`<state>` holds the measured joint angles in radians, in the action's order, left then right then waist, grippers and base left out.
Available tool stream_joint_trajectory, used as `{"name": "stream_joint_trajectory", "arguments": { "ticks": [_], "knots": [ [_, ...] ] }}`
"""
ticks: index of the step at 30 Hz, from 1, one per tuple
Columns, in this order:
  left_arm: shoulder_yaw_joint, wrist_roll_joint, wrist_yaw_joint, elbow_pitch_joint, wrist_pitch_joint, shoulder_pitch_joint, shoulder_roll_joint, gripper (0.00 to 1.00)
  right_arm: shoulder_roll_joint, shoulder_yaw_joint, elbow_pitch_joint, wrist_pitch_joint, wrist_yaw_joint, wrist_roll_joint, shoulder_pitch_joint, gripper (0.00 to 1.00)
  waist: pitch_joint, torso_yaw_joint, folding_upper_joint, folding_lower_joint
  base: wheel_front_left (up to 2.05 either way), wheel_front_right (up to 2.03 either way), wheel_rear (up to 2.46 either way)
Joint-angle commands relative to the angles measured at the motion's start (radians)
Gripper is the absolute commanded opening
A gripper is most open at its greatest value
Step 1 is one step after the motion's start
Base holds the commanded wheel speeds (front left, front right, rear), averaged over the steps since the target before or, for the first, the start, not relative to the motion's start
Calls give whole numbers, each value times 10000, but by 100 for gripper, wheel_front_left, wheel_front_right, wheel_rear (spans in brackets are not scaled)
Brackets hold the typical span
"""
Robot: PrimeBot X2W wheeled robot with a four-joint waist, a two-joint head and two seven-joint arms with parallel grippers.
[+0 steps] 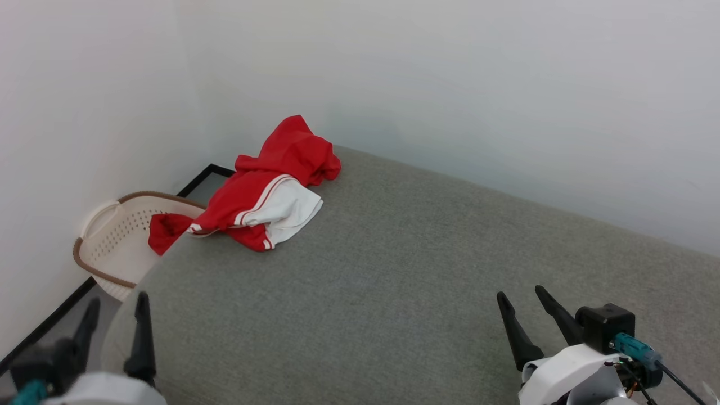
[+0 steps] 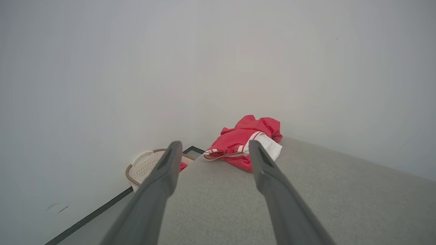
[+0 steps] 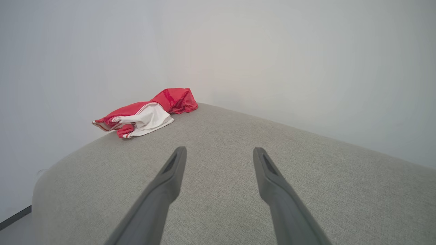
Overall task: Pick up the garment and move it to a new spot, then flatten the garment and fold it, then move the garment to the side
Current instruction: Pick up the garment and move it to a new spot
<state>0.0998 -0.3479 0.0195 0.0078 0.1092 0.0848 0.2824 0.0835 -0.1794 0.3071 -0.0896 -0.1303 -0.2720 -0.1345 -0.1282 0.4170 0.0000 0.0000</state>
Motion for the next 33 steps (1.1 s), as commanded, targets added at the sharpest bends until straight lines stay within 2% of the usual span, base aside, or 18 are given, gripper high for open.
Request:
{"name": "stream_joint_trajectory", "arguments": {
  "ticks": [1,5,9,18,22,29,33],
  "knots": [
    [-26,-89,-105,-84,-279,-341,179,100,33,1,37,-58,-8,-2,-7,100,-3,-11,0,0,0,0,0],
    [-146,-361,-374,-30,-1180,-1116,559,100,75,130,5,-12,-8,30,255,100,9,-54,0,0,0,0,0],
    [-109,-796,-636,55,-2211,-2112,1013,100,220,148,-289,191,-8,208,157,100,406,-402,0,0,0,0,0],
    [53,-1706,-1035,707,-3787,-4456,2077,100,807,222,-1360,801,-3,462,-434,100,2208,-1516,0,0,0,0,0],
    [-89,-1954,-1160,1298,-4368,-5401,2414,100,1089,297,-1950,1097,-3,577,-686,100,3064,-1919,0,0,0,0,0],
    [-405,-2371,-1310,2700,-5084,-6916,2673,100,1456,456,-2965,1486,-4,734,-975,100,4159,-2345,0,0,0,0,0],
    [-712,-2544,-1391,4033,-5410,-7934,2741,100,1585,543,-3678,1785,-4,838,-1115,100,4833,-2564,0,0,0,0,0]
  ]
}}
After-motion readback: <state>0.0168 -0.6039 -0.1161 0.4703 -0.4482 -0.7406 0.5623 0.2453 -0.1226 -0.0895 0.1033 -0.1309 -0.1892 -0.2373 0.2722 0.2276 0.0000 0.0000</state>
